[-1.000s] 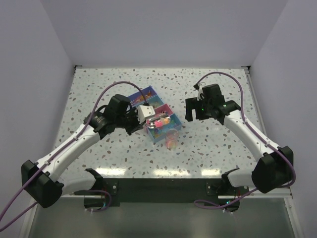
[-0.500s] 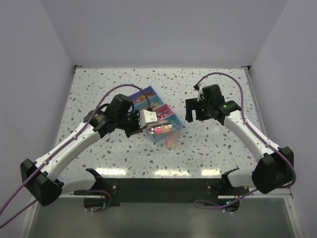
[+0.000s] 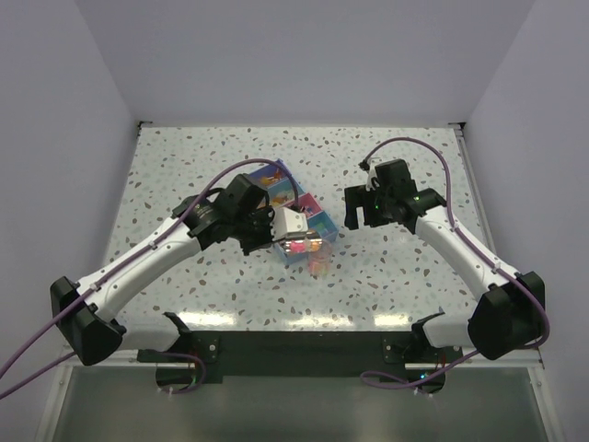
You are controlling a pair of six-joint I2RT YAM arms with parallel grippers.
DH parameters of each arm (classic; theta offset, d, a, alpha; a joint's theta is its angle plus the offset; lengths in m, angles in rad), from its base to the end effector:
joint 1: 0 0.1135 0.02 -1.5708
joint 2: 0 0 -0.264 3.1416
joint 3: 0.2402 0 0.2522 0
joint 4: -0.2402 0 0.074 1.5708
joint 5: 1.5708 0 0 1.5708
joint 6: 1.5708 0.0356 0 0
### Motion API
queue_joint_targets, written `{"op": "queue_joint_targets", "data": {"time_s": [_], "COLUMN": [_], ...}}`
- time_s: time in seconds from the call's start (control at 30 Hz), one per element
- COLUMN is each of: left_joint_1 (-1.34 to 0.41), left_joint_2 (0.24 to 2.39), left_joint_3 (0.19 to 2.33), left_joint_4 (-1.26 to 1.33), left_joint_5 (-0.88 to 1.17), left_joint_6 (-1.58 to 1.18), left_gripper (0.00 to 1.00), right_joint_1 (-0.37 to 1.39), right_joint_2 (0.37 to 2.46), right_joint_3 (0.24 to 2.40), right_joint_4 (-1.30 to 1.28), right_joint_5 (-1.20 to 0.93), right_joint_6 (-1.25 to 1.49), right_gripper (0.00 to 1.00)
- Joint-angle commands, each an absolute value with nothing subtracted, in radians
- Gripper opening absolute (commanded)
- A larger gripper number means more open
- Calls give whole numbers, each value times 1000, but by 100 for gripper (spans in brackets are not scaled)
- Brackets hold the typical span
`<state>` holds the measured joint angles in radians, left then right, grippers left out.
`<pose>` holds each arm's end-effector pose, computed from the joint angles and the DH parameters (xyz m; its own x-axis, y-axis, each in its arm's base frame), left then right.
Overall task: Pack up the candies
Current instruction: Place the fake candies in the packing bottle.
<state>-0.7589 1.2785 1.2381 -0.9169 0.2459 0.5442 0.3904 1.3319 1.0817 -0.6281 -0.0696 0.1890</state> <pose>0.1780 -0.1808 0.3276 -0.1094 0.7958 -0.5956 0.9652 0.2283 0.1278 0.2577 0.1087 0.2832 -0.7781 -0.1175 -0.6170 -0.2795 0.9445 0.1725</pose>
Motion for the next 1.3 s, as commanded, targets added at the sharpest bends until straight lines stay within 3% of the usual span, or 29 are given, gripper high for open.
{"op": "queue_joint_targets", "data": {"time_s": [0.0, 0.47, 1.27], "left_joint_1": [-776, -887, -985], "left_joint_2": [1288, 1377, 1443], "left_joint_3": [1314, 1417, 1505], "left_joint_4": [-953, -1065, -1120], "left_joint_5": [187, 8, -132], "left_joint_6": [560, 538, 548], "left_gripper": [0, 0, 0], "right_joint_1": [390, 390, 388], "right_joint_2": [1318, 1330, 1353], "right_joint_3": [1072, 1058, 1061], "right_joint_4": [-611, -594, -581], "right_joint_5": [-74, -84, -101], "right_joint_6": [183, 178, 176], "right_gripper": [89, 89, 89]}}
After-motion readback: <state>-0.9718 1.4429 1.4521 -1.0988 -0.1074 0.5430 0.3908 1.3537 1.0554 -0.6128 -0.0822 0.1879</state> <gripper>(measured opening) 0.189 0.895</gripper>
